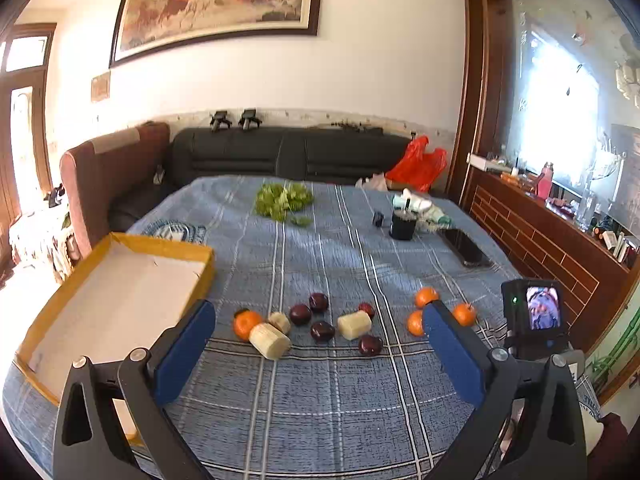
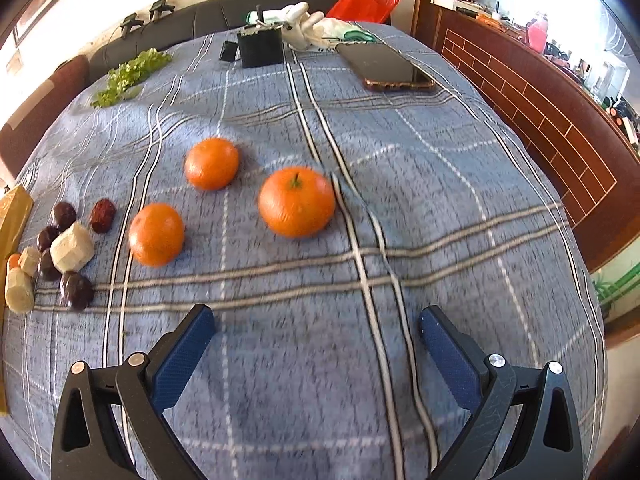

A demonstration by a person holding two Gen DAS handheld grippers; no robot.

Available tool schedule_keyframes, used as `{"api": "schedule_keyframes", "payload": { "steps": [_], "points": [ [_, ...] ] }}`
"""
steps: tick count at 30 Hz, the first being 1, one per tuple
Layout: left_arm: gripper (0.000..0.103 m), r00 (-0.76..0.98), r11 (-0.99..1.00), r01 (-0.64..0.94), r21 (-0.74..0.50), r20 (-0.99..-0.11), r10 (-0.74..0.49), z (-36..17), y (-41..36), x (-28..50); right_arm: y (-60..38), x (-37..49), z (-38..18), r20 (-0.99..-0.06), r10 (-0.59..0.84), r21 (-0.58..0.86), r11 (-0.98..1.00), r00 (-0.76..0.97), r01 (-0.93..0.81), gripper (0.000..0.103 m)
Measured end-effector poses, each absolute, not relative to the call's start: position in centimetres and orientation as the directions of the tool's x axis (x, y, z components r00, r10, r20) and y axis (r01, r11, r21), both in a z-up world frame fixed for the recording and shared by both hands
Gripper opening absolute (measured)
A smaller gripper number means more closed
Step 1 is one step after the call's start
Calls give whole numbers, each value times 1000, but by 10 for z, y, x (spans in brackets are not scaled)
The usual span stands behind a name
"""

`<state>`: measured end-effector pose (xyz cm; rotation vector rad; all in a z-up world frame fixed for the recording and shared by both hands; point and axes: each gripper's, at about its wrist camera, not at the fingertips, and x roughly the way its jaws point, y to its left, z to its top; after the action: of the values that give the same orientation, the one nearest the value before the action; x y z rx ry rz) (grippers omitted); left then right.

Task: Organize fruits
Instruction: 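Swing both tools back and bring them over the fruit pile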

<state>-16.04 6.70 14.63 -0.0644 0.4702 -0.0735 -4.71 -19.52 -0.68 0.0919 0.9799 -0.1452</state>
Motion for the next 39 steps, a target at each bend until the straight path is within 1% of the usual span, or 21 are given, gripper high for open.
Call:
{"api": "schedule_keyframes", "payload": {
  "steps": [2, 5, 10, 13, 16, 19, 22, 25, 27, 28, 30, 33, 34, 35, 36, 37, 38, 39],
  "points": [
    [103, 899, 993, 70, -92, -427, -102, 155, 76, -172, -195, -54, -8, -833, -89, 15, 983, 546, 184, 103],
    [103, 900, 990, 80, -119, -418, -123, 163, 90, -183, -194, -65, -8, -832, -105, 19, 976, 545, 217, 103],
    [103, 909, 990, 55, -133, -404, -105, 180, 117, -202, -191, -81, -5, -863, -120, 5, 969, 491, 247, 103],
    [103, 929, 986, 13, -167, -362, -73, 201, 145, -217, -181, -100, 7, -848, -88, 33, 976, 523, 217, 100],
    [103, 949, 982, -11, -188, -311, -49, 227, 171, -232, -168, -125, 43, -788, -66, 44, 986, 613, 163, 100],
    [103, 964, 983, -34, -179, -267, -15, 257, 189, -243, -155, -143, 100, -701, -34, 55, 993, 712, 102, 101],
    [103, 974, 989, -51, -141, -227, 17, 288, 200, -249, -140, -159, 172, -569, 13, 68, 997, 822, 30, 101],
    [103, 980, 993, -70, -94, -192, 51, 317, 204, -250, -128, -169, 234, -447, 107, 114, 992, 888, -62, 103],
    [103, 980, 994, -73, -80, -190, 56, 319, 202, -245, -122, -171, 253, -399, 166, 147, 982, 902, -115, 103],
    [103, 978, 994, -71, -83, -203, 53, 315, 202, -240, -121, -169, 255, -386, 194, 166, 976, 902, -139, 103],
    [103, 964, 992, -41, -120, -265, 8, 295, 201, -224, -120, -160, 242, -407, 237, 195, 966, 882, -169, 103],
    [103, 923, 986, -18, -164, -381, -46, 251, 194, -192, -114, -133, 186, -507, 305, 232, 949, 806, -214, 103],
    [103, 901, 982, -8, -189, -428, -75, 232, 192, -179, -113, -125, 168, -534, 327, 248, 942, 780, -225, 98],
    [103, 884, 978, 4, -207, -457, -100, 218, 189, -171, -114, -117, 149, -560, 348, 268, 935, 751, -234, 88],
    [103, 860, 974, 15, -226, -495, -127, 199, 184, -160, -113, -104, 120, -602, 383, 305, 921, 701, -241, 82],
    [98, 836, 973, 17, -230, -531, -140, 181, 179, -147, -111, -96, 102, -628, 405, 331, 912, 665, -243, 72],
    [94, 816, 973, 19, -230, -559, -148, 167, 174, -137, -109, -88, 85, -648, 420, 349, 905, 635, -242, 68],
    [87, 796, 971, 26, -236, -583, -163, 155, 169, -129, -108, -81, 66, -669, 426, 358, 903, 610, -238, 67]
  ]
}}
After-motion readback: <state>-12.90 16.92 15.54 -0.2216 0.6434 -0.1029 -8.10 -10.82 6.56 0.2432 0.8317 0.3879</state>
